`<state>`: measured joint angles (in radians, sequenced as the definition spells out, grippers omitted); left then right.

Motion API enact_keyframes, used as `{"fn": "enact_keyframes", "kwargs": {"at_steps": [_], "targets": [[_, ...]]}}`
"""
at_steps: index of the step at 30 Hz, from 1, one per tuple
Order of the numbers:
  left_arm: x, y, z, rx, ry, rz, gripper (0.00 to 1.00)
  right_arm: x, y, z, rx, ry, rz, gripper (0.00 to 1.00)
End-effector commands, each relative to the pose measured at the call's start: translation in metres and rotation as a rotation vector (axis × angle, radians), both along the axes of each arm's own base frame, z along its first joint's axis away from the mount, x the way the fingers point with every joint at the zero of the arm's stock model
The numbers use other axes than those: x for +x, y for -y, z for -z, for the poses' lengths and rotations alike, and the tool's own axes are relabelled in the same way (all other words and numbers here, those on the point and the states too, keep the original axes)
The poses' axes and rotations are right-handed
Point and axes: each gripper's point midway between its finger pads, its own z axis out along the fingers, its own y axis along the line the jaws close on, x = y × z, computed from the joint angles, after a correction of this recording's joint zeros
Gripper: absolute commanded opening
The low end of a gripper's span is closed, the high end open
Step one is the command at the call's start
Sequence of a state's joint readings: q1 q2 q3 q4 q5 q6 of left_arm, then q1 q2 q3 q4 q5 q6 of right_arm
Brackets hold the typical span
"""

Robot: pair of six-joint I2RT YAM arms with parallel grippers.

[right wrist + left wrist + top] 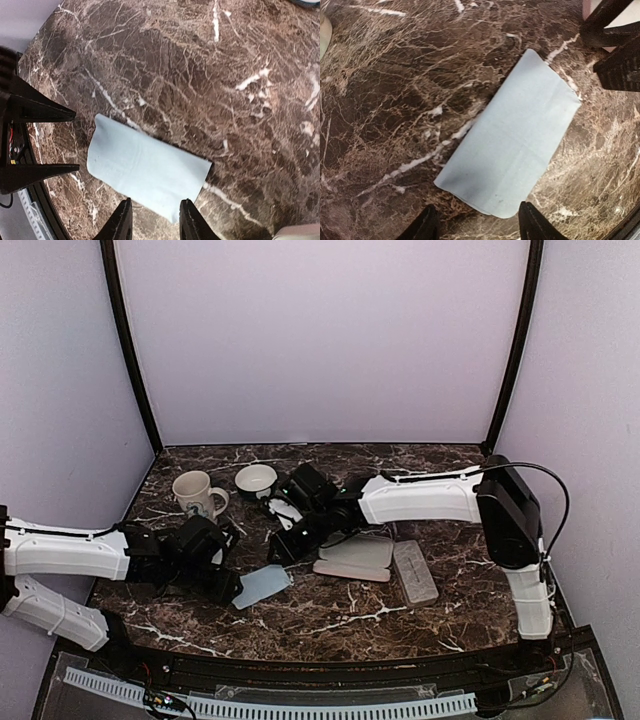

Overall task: Organize the sunglasses
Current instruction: Pick up the folded cleaning cloth from the center of the board.

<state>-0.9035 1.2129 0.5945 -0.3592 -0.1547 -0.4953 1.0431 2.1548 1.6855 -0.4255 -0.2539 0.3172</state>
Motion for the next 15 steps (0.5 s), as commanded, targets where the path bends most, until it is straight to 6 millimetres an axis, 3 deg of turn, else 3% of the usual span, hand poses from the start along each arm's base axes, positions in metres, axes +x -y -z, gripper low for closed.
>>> {"fn": "enact_keyframes", "kwargs": {"at_steps": [1,15], "targets": [[0.007,-0.001,0.003,-0.086,-0.019,-0.049,0.56,0.017,-0.007,0.011,0.007,0.013,-0.011,0.34],[0.022,-0.014,0.026,-0.087,-0.046,-0.101,0.6,0.031,-0.004,0.046,-0.019,-0.029,-0.015,0.36]]}}
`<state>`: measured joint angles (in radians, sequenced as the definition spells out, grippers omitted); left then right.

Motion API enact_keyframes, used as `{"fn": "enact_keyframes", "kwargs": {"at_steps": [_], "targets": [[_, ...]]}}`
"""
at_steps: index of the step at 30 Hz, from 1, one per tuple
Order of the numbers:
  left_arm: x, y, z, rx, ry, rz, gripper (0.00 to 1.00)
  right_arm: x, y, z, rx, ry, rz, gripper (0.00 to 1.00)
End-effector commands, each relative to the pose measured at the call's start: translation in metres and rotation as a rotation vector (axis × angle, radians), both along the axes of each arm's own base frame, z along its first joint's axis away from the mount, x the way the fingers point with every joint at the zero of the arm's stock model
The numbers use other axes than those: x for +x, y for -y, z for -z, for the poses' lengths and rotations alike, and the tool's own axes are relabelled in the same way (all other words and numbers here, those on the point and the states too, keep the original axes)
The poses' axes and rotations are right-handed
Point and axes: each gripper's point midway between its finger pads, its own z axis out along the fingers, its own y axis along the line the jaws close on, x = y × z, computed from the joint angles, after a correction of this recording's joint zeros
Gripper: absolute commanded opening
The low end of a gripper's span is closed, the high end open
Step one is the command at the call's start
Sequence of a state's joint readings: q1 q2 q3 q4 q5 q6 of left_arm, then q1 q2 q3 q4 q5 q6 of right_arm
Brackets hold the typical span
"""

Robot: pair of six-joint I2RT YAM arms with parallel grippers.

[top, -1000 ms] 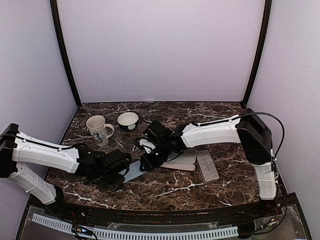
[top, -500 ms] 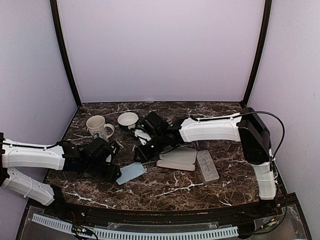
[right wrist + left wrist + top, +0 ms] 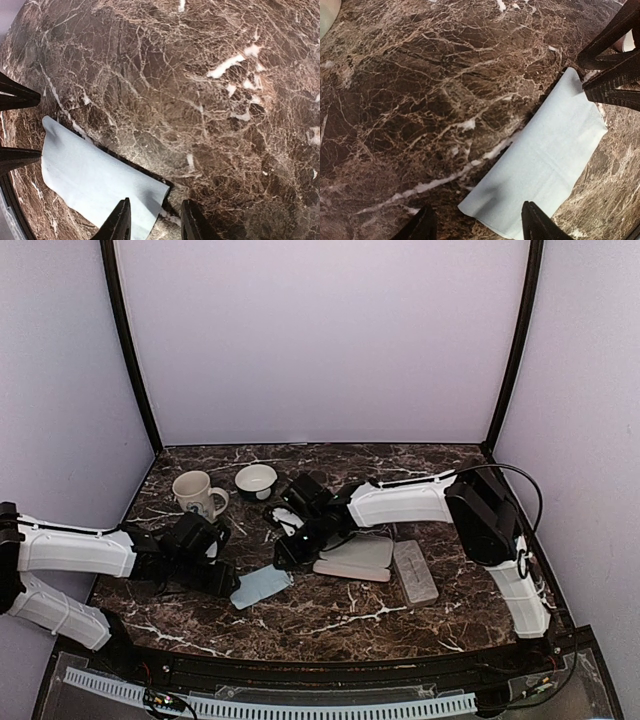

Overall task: Organize the sunglasses
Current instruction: Pick up the folded cleaning cloth from the center of the board.

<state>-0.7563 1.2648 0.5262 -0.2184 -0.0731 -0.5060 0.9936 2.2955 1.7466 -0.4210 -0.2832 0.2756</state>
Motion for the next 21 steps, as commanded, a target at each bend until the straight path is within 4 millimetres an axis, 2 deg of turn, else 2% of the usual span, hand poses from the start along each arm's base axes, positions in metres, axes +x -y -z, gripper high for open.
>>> {"fn": "enact_keyframes", "kwargs": {"at_steps": [1,14,21], "targets": [[0.0,0.002,0.004,-0.022,-0.003,0.015,0.6,0.006,-0.007,-0.003,0.034,0.002,-0.014,0.35],[0.0,0.0,0.016,-0.019,-0.02,0.016,0.51,0.008,-0.007,0.01,0.029,-0.013,-0.009,0.33],[-0.002,0.001,0.019,-0.02,-0.029,0.022,0.43,0.008,-0.008,0.012,0.035,-0.02,-0.008,0.31]]}}
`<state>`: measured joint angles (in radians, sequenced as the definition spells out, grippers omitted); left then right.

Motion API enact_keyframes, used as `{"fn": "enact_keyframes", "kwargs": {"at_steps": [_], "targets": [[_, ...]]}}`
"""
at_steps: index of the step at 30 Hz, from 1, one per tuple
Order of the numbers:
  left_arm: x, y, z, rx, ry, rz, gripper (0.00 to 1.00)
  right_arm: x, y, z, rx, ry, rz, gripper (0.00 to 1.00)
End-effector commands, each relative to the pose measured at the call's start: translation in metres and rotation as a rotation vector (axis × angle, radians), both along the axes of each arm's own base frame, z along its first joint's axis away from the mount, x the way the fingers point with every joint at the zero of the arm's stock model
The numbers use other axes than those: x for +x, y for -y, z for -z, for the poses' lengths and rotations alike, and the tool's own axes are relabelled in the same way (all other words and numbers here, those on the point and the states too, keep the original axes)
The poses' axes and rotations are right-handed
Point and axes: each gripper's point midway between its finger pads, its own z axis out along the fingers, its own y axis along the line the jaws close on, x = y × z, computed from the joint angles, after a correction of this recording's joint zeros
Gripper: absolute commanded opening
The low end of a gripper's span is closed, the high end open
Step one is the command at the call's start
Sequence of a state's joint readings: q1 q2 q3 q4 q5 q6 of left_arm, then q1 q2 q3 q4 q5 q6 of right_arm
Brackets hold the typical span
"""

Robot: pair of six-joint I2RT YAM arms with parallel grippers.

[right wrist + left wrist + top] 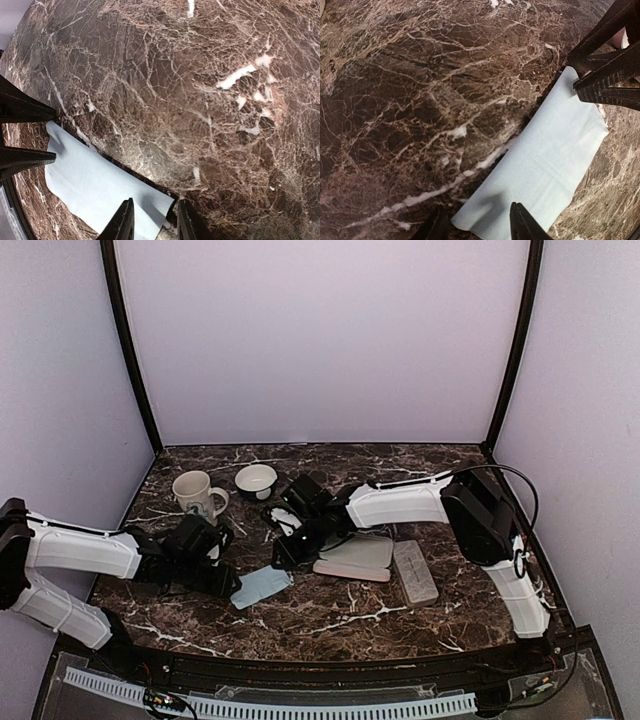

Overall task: Organize the sunglasses
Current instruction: Pick up the folded cleaning cloth from the center of the board.

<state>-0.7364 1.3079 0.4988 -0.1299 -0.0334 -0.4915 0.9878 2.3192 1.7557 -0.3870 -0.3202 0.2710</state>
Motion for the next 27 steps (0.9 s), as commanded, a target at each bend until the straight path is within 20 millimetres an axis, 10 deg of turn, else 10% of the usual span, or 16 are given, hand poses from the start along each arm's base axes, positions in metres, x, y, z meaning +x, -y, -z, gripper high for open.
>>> {"fn": "enact_keyframes", "kwargs": {"at_steps": [1,27], "targets": [[-0.0056,-0.0038,0.0096,0.011,-0.026,0.01,0.42,0.0063,-0.0015,0.0086,0.001,-0.008,0.009,0.31],[-0.0104,-0.0037,0.0093,0.014,-0.049,0.025,0.23,0.006,-0.0057,0.0004,0.027,-0.018,0.008,0.13]]}}
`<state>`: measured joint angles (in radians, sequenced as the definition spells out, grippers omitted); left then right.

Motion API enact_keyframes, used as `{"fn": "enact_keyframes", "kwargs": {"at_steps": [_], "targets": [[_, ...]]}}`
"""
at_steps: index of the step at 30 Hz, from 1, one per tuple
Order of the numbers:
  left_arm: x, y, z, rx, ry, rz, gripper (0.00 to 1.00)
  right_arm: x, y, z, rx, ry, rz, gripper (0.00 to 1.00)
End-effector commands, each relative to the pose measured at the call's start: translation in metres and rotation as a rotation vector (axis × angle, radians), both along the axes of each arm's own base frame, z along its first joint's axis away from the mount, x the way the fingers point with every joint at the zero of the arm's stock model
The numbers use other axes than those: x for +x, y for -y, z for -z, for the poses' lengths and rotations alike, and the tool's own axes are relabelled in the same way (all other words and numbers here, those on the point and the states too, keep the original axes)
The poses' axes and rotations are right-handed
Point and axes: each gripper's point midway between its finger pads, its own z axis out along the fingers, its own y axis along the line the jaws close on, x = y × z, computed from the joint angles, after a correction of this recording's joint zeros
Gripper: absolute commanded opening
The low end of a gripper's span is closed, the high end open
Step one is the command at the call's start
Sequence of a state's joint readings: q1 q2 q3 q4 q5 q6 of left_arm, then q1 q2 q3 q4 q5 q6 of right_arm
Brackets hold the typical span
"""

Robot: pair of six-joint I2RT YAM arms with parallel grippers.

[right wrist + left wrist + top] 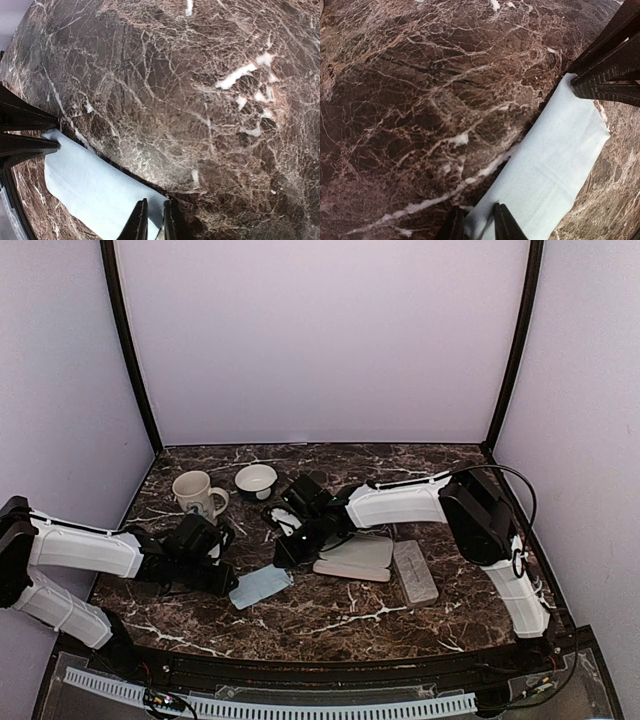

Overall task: Organize the sunglasses
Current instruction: Pick up the folded cleaning cloth from the center of the board, then adjust the opened sunglasses case at the center of the board.

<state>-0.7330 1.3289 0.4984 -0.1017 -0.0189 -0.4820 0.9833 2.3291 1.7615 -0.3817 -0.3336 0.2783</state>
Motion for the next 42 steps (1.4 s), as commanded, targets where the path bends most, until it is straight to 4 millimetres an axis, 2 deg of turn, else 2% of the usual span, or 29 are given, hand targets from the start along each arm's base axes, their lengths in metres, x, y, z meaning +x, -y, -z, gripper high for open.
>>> {"fn": "enact_keyframes", "kwargs": {"at_steps": [1,13,19,21,26,30,36,42], "targets": [[-0.014,-0.008,0.008,0.027,-0.054,0.014,0.22,0.005,-0.005,-0.003,0.022,-0.004,0.005,0.13],[-0.016,-0.009,0.007,0.02,-0.059,0.011,0.13,0.005,-0.006,-0.007,0.033,-0.006,0.008,0.04],[-0.014,-0.005,0.006,0.011,-0.054,0.022,0.0,0.006,-0.007,-0.013,0.043,0.004,0.007,0.0],[-0.013,-0.004,0.004,0.008,-0.049,0.025,0.0,0.007,-0.007,-0.017,0.048,0.014,0.008,0.0],[-0.008,-0.001,-0.006,0.002,-0.018,0.038,0.0,0.008,-0.005,-0.03,0.063,0.039,0.013,0.0],[-0.004,0.004,-0.015,-0.015,0.001,0.053,0.0,0.005,-0.001,-0.048,0.091,0.057,0.015,0.0],[0.001,0.015,-0.03,-0.046,0.036,0.102,0.0,-0.001,0.016,-0.062,0.109,0.084,0.04,0.0],[0.006,0.032,-0.055,-0.113,0.084,0.17,0.0,-0.013,0.035,-0.074,0.13,0.098,0.058,0.0]]}}
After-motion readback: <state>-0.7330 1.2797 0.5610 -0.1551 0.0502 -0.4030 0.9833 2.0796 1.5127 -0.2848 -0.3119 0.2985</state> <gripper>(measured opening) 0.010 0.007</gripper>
